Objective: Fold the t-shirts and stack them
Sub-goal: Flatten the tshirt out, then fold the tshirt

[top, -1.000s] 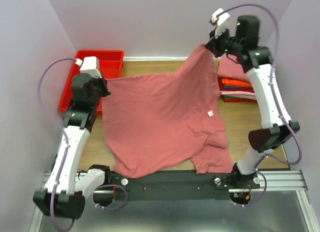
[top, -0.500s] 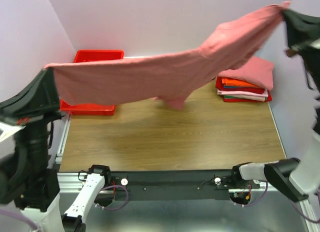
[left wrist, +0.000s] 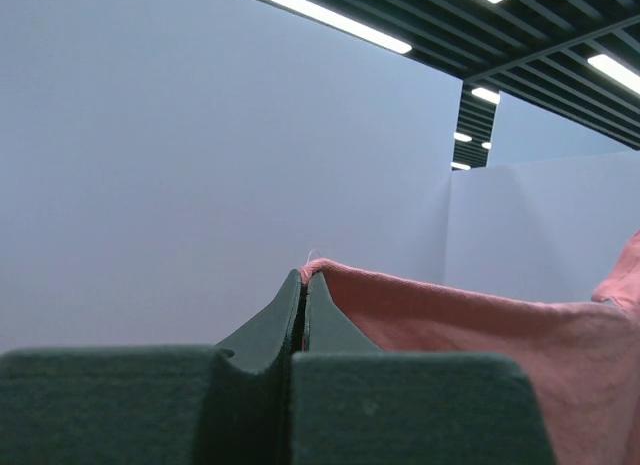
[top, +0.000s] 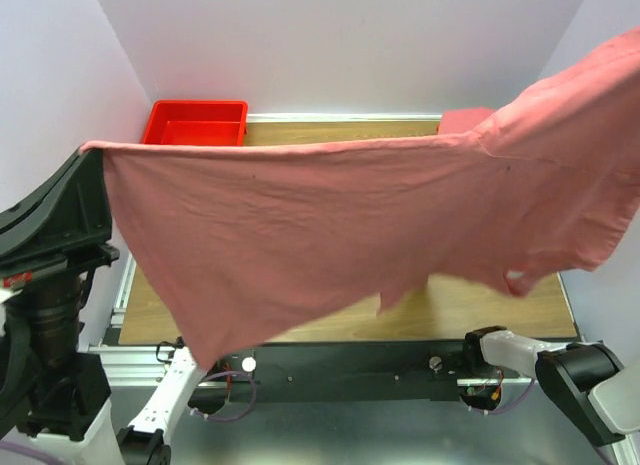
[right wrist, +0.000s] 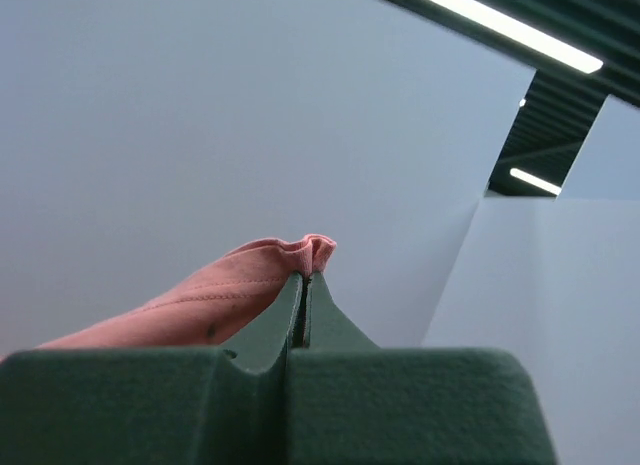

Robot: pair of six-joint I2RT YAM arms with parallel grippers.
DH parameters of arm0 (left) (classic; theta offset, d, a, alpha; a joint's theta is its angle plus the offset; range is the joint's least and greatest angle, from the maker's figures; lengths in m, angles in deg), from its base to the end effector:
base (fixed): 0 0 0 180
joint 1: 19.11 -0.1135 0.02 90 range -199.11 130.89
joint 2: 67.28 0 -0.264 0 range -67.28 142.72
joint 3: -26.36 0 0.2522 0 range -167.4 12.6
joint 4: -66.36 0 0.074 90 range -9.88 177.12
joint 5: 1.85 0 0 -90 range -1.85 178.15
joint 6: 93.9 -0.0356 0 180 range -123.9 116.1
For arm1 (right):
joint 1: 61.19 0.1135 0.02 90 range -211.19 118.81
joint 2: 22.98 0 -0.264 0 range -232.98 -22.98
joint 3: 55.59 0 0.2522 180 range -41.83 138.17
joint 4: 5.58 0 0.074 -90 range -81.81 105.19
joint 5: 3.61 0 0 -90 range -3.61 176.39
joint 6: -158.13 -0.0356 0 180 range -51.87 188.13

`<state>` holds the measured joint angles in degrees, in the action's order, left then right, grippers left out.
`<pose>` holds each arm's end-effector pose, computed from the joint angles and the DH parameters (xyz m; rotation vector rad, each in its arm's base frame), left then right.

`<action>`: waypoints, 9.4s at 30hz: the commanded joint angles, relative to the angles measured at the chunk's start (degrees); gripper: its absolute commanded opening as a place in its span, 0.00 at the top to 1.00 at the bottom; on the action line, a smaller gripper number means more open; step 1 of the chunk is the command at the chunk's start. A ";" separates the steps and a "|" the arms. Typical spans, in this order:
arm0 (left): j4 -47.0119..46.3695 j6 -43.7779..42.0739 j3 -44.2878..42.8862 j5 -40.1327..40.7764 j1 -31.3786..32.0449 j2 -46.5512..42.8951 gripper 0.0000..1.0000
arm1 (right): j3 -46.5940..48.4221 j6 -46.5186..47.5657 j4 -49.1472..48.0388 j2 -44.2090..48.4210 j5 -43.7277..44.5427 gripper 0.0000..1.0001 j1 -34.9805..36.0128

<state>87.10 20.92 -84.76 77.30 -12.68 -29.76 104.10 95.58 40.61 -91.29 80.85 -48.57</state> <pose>-0.0528 -0.0008 0.6031 0.0782 0.6771 -0.5859 -0.0071 0.0019 0.6886 -0.3545 0.7041 -0.2075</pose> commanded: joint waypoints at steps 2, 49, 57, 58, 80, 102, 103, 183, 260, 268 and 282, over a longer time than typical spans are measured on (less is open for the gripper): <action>-2.32 -0.29 9.01 -0.14 -0.28 -0.51 1.00 | -9.77 2.00 0.45 -1.91 4.92 1.00 -0.40; -16.04 -11.11 29.68 11.12 -0.55 64.35 1.00 | -59.16 -10.48 -25.48 -32.87 -10.62 1.00 -2.60; -15.95 -12.25 31.97 11.12 -0.55 61.01 1.00 | -67.79 -11.36 -25.39 -25.03 -16.96 1.00 -2.60; -15.86 -12.25 32.58 11.12 -0.55 60.14 1.00 | -69.27 -11.53 -25.39 -24.42 -17.22 1.00 -2.69; -13.14 -14.45 39.35 10.32 -0.55 50.28 1.00 | -85.72 -11.71 -26.19 -7.01 -8.87 1.00 -3.39; -10.85 -11.99 40.23 21.04 -0.55 49.50 1.00 | -92.31 -13.73 -29.17 -4.11 -9.84 1.00 -4.36; -10.85 -11.99 40.32 21.13 -0.55 49.49 1.00 | -92.49 -13.73 -29.43 -4.11 -9.84 1.00 -4.36; -1.89 -11.55 42.69 18.32 0.95 46.51 1.00 | -104.27 0.24 -12.83 7.05 -29.09 1.00 -7.09; 3.04 -5.92 54.20 18.06 -0.02 5.38 0.13 | -94.08 -10.91 -3.42 -13.59 -18.28 0.41 -22.01; 2.16 -7.06 57.19 15.86 -0.02 1.59 0.14 | -86.79 -17.42 -4.74 -25.54 -22.84 0.27 -22.73; 0.40 -7.68 58.34 14.98 -0.02 -0.25 0.14 | -84.05 -26.91 -17.04 -35.74 -19.87 0.21 -22.29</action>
<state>89.16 13.90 -27.13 94.00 -12.37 -29.32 18.68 71.82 28.28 -124.45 59.14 -71.13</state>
